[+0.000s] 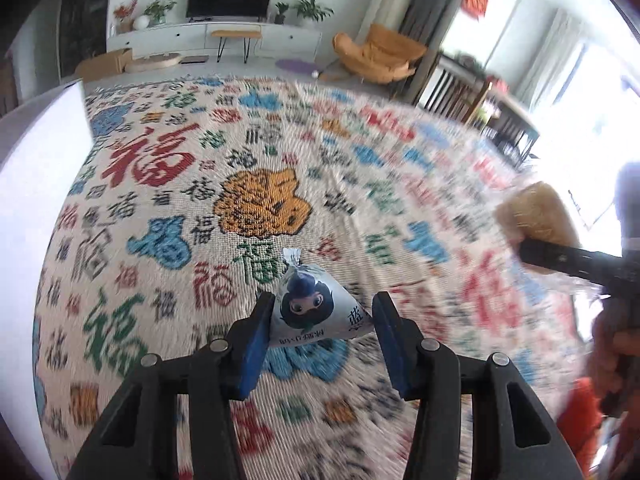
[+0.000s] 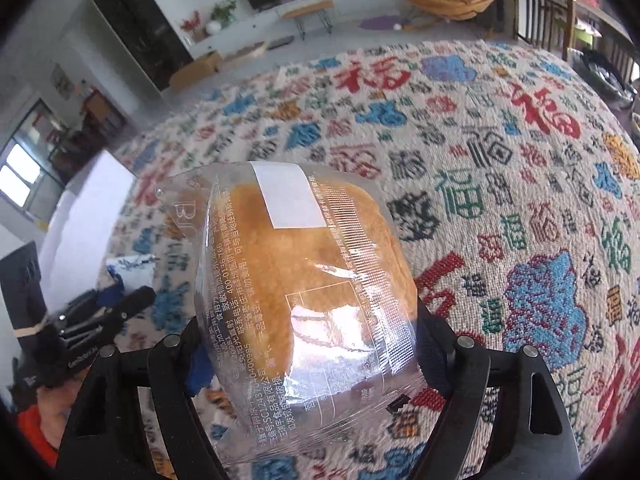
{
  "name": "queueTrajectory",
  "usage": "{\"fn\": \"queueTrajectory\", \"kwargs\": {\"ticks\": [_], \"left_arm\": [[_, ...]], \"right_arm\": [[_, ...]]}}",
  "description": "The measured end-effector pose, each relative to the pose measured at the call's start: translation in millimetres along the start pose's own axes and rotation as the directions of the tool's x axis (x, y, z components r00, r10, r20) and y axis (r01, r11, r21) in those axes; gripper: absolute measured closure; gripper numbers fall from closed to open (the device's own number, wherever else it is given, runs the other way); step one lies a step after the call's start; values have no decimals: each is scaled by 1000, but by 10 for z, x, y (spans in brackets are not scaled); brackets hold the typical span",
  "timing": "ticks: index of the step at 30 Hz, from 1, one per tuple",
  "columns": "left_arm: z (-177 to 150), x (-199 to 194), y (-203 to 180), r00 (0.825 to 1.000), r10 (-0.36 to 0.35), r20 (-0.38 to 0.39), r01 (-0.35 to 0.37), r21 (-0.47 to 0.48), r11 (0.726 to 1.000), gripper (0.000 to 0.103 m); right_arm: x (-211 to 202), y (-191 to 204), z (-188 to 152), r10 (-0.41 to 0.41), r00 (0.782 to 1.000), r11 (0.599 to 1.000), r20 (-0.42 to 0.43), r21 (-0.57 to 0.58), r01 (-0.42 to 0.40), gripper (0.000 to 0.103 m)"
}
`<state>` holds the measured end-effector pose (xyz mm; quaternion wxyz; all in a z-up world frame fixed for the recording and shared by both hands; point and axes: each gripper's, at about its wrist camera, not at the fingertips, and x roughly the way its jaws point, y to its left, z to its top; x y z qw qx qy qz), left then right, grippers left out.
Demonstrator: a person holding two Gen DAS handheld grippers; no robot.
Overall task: Organize snacks
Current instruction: 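Carry both snacks over the white box and open both tools to drop them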
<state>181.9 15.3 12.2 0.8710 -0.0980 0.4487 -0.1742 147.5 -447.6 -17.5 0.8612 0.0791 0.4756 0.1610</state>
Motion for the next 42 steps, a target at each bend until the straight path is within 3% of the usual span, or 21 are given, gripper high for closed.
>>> {"fn": "queueTrajectory", "kwargs": {"ticks": [5, 8, 14, 17, 20, 21, 24, 27, 29, 30, 31, 32, 33, 34, 35, 36, 37, 38, 39, 40, 42], "left_arm": [[5, -881, 97, 990, -83, 116, 95, -100, 990, 54], [-19, -1599, 257, 975, -26, 219, 59, -144, 988, 54], [-122, -2820, 853, 917, 180, 357, -94, -245, 965, 53], [-242, -3083, 1291, 860, 379, 341, -277, -311, 909, 46], [-384, -3093, 1720, 801, 542, 253, -438, -367, 820, 16], [-443, -3085, 1856, 784, 579, 224, -477, -380, 792, 16], [-579, -3049, 2132, 769, 619, 158, -523, -401, 752, 16], [-659, -3004, 2236, 779, 611, 143, -515, -411, 752, 16], [-683, -2952, 2223, 774, 617, 141, -523, -406, 749, 14], [-688, -2939, 2215, 767, 626, 138, -534, -402, 743, 13], [-706, -2926, 2226, 764, 632, 135, -542, -398, 740, 12], [-711, -2923, 2218, 757, 639, 136, -551, -392, 737, 10], [-735, -2939, 2205, 746, 650, 147, -561, -389, 731, 10], [-756, -2930, 2201, 735, 660, 155, -568, -391, 724, 7], [-766, -2941, 2215, 731, 664, 160, -569, -395, 721, 5], [-774, -2948, 2240, 730, 665, 160, -568, -400, 720, 5], [-777, -2946, 2263, 731, 665, 157, -566, -406, 718, 5], [-793, -2956, 2284, 729, 666, 158, -563, -415, 714, 4], [-825, -2980, 2311, 721, 674, 162, -561, -435, 705, 4], [-831, -3001, 2328, 713, 683, 163, -562, -451, 694, 4], [-847, -2998, 2366, 674, 730, 114, -610, -473, 636, 3]], "right_arm": [[-274, 633, 236, 117, 993, 992, 24, -55, -115, 20], [-432, 1396, 383, 236, 971, 962, 39, -150, -228, 20], [-516, 3254, 455, 482, 875, 818, -51, -330, -470, 20], [-388, 4022, 366, 519, 848, 767, -104, -382, -516, 19], [-44, 4643, 214, 460, 868, 758, -188, -427, -494, 18], [109, 4799, 147, 415, 881, 761, -227, -445, -473, 18], [328, 4972, 28, 348, 907, 770, -238, -479, -422, 17], [360, 5002, -26, 356, 904, 735, -235, -527, -427, 17], [365, 5062, -77, 316, 919, 732, -235, -556, -394, 17], [371, 5141, -107, 326, 918, 680, -228, -618, -395, 18], [370, 5226, -160, 300, 935, 633, -191, -693, -345, 17], [448, 5259, -155, 236, 958, 644, -165, -712, -281, 16], [534, 5188, -93, 264, 933, 711, -243, -605, -359, 16], [559, 5133, -61, 371, 878, 702, -304, -527, -479, 17], [575, 5126, -61, 416, 858, 681, -302, -522, -514, 17], [642, 5186, -99, 317, 919, 703, -236, -591, -395, 16], [705, 5198, -114, 285, 927, 723, -245, -580, -375, 16], [739, 5164, -116, 348, 888, 728, -301, -510, -458, 17], [748, 5140, -142, 450, 820, 706, -353, -421, -569, 17], [738, 5155, -175, 447, 827, 703, -340, -438, -560, 17], [736, 5186, -224, 336, 909, 722, -246, -553, -417, 17]]}}
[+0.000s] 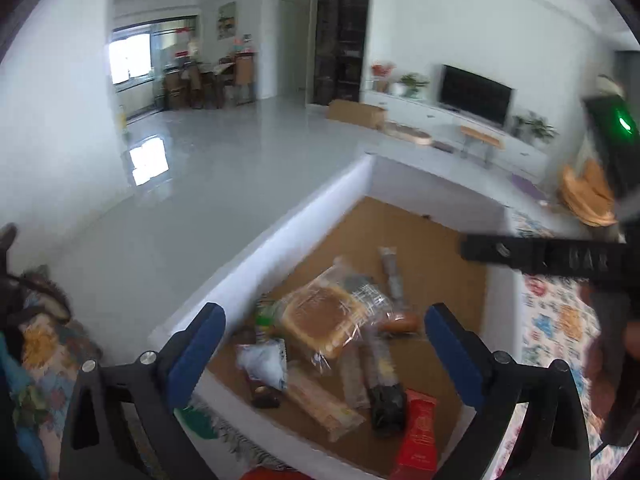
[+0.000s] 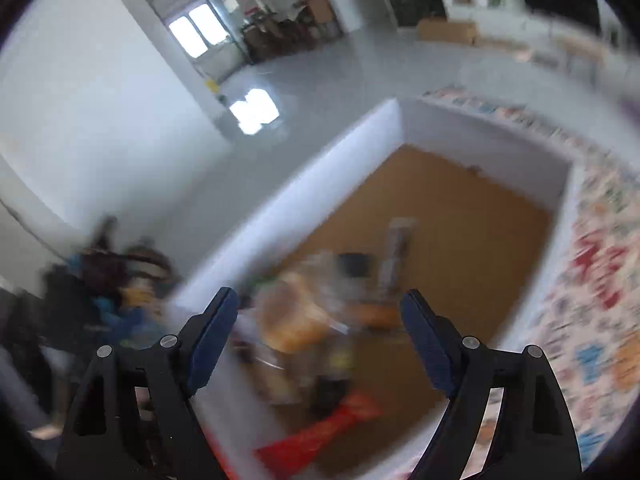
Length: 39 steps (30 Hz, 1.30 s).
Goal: Organize snacks
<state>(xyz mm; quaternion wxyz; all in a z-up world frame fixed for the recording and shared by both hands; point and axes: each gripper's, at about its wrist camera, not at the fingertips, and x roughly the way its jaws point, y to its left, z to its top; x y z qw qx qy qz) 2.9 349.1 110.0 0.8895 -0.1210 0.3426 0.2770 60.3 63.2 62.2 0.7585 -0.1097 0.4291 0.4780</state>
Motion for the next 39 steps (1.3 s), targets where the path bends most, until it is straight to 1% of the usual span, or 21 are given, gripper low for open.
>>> {"fn": "queueTrajectory", "kwargs": {"ticks": [1, 2, 3, 5, 6, 9, 12, 13, 17, 21, 25, 28, 29, 30, 31, 32, 33, 34, 36, 39], "left_arm": [[5, 23, -25, 999, 51, -14, -51, 23, 998, 3], [6, 30, -56, 994, 112, -16, -111, 61, 992, 3], [-11, 40, -137, 983, 186, 6, -185, 123, 975, 3], [-49, 50, -245, 971, 238, 37, -241, 171, 955, 3], [-62, 61, -282, 969, 244, 33, -246, 179, 953, 3], [-81, 82, -366, 972, 236, 13, -234, 188, 954, 1], [-87, 68, -439, 970, 244, 18, -243, 193, 951, 1], [-84, 64, -447, 971, 237, 11, -235, 187, 954, 1], [-35, 46, -395, 983, 183, -15, -179, 142, 973, 1], [-23, 31, -356, 990, 139, -19, -136, 104, 985, 1], [-17, -4, -336, 992, 124, 0, -123, 95, 988, 1], [-46, -46, -313, 996, 71, 45, -75, 98, 992, 0], [-54, -48, -311, 998, 51, 46, -55, 101, 993, 0], [-51, -33, -302, 999, 36, 29, -38, 99, 994, 0], [-43, -14, -291, 999, 40, 10, -41, 89, 995, 0], [-36, 6, -280, 998, 63, -8, -62, 79, 995, 0], [-38, 30, -267, 994, 102, -32, -99, 71, 992, 0], [-43, 42, -263, 992, 117, -37, -114, 71, 991, 0], [-57, 43, -251, 992, 121, -35, -118, 77, 990, 0], [-60, 13, -206, 994, 99, -39, -97, 60, 993, 0]], "right_arm": [[12, 0, -27, -43, 999, 999, -1, -13, 43, 17], [6, -26, -74, -58, 998, 998, -5, -10, 58, 17], [-17, -58, -123, -48, 999, 999, -6, 1, 48, 17], [-63, -91, -220, -29, 1000, 1000, 0, 6, 29, 17], [-60, -79, -276, -35, 999, 999, 5, -4, 35, 17], [-122, -99, -377, -68, 998, 997, 13, -24, 69, 17], [-214, -79, -415, -69, 997, 998, 21, -8, 69, 17], [-242, -41, -416, -69, 997, 998, 25, -5, 69, 17], [-347, -38, -463, -105, 993, 994, 45, -21, 106, 17], [-371, -45, -508, -129, 991, 990, 45, -43, 131, 17], [-334, -59, -552, -137, 990, 989, 35, -48, 138, 17], [-312, -40, -581, -133, 990, 990, 38, -52, 135, 17], [-311, -26, -580, -132, 991, 990, 38, -54, 133, 17], [-310, -8, -581, -130, 991, 990, 40, -57, 133, 17], [-313, 14, -582, -130, 991, 989, 43, -61, 133, 17], [-316, 40, -580, -133, 990, 989, 46, -65, 135, 17], [-320, 71, -576, -135, 990, 988, 50, -74, 139, 17], [-326, 99, -575, -137, 989, 987, 52, -81, 141, 17], [-344, 166, -569, -142, 988, 984, 58, -97, 147, 17], [-364, 245, -557, -151, 987, 981, 62, -116, 158, 17]]}}
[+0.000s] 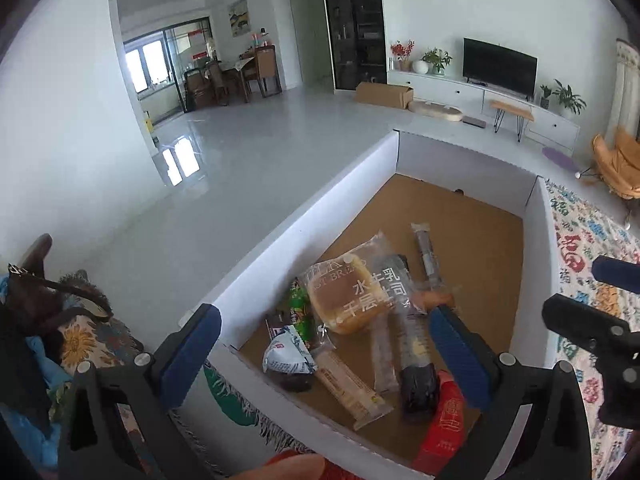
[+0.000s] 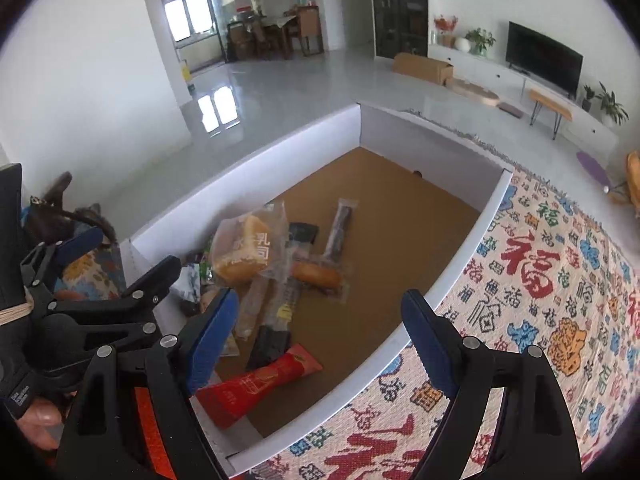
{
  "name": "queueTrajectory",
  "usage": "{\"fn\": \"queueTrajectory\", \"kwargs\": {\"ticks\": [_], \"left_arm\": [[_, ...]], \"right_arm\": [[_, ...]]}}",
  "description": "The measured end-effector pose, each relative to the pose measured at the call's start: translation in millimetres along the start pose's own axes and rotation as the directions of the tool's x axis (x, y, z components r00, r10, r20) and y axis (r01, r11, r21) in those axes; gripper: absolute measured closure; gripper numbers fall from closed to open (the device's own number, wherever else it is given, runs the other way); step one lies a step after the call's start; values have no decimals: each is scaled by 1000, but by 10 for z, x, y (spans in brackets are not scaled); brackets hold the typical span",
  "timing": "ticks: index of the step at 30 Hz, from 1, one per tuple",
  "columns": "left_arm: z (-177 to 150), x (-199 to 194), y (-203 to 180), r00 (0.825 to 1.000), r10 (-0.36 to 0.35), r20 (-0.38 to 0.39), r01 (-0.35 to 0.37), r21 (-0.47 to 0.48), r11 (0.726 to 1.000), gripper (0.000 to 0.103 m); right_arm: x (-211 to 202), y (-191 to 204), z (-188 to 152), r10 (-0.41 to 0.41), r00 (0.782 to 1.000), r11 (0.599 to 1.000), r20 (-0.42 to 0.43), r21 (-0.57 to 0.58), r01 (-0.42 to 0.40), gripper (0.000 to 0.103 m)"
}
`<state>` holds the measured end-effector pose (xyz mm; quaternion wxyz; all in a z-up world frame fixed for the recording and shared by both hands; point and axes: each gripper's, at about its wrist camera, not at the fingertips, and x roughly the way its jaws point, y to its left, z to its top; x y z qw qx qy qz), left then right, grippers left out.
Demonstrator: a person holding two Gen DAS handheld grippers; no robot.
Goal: Organize snacks
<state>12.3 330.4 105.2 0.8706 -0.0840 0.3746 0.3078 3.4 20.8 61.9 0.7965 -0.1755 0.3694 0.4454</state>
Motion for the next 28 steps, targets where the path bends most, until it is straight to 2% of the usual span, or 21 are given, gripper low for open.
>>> {"fn": "queueTrajectory", "kwargs": {"ticks": [7, 12, 17, 28], "left_arm": [[46, -66, 104, 1000, 0, 9, 0, -30, 1000, 0], [42, -27, 188, 999, -42, -22, 40, -73, 997, 0], [34, -7, 174, 999, -30, -24, 29, -63, 998, 0], [0, 1, 151, 997, -67, -22, 66, -60, 996, 0]], "right_arm": [[-7, 52, 19, -8, 1000, 1000, 0, -2, 8, 17], [3, 77, 26, -10, 1000, 1000, -6, -7, 10, 17], [10, 89, 20, -11, 1000, 1000, -9, -8, 11, 17], [60, 111, -4, -3, 1000, 1000, -19, -9, 3, 17]]}}
